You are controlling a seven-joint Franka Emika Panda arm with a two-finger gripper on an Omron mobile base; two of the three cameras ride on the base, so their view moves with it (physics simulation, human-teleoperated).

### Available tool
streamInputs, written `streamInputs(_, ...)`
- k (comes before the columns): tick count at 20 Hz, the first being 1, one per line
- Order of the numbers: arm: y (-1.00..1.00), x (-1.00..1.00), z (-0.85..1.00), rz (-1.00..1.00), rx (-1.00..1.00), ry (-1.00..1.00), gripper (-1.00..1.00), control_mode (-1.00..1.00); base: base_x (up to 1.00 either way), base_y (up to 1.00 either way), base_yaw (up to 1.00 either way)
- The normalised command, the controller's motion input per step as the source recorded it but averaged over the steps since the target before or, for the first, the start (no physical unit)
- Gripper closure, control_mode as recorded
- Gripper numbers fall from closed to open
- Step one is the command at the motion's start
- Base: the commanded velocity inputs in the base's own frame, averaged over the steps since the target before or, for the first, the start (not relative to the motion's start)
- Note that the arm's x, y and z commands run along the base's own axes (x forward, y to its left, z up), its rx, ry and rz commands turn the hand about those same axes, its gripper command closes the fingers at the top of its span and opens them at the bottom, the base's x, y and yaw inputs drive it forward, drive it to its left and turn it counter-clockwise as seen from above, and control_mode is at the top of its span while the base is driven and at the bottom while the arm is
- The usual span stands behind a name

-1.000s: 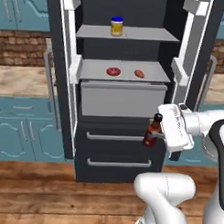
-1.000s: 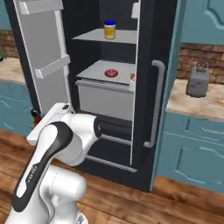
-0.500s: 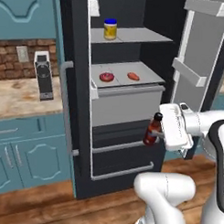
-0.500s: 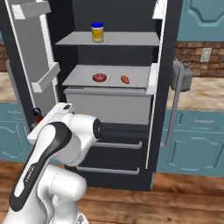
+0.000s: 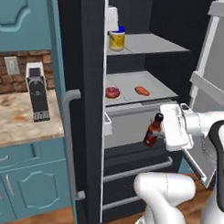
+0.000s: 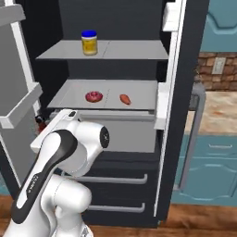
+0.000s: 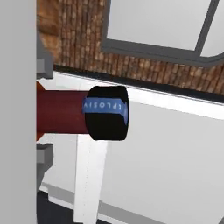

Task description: Place the condiment bottle and mayonnaise from the counter to the top shelf of the fridge. If the existing items in the fridge are on the top shelf, move them to other shelves.

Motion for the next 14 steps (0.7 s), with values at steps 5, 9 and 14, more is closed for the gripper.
streamInputs(5,0.0,0.0,0.0,0.0,0.0,0.0,1.0,1.0,0.93,0.15,-0.09)
streamInputs(9,0.0,0.0,0.0,0.0,0.0,0.0,1.0,1.0,0.72,0.0,-0.02)
streamInputs(14,0.0,0.0,0.0,0.0,0.0,0.0,1.0,1.0,0.33,-0.09,0.0)
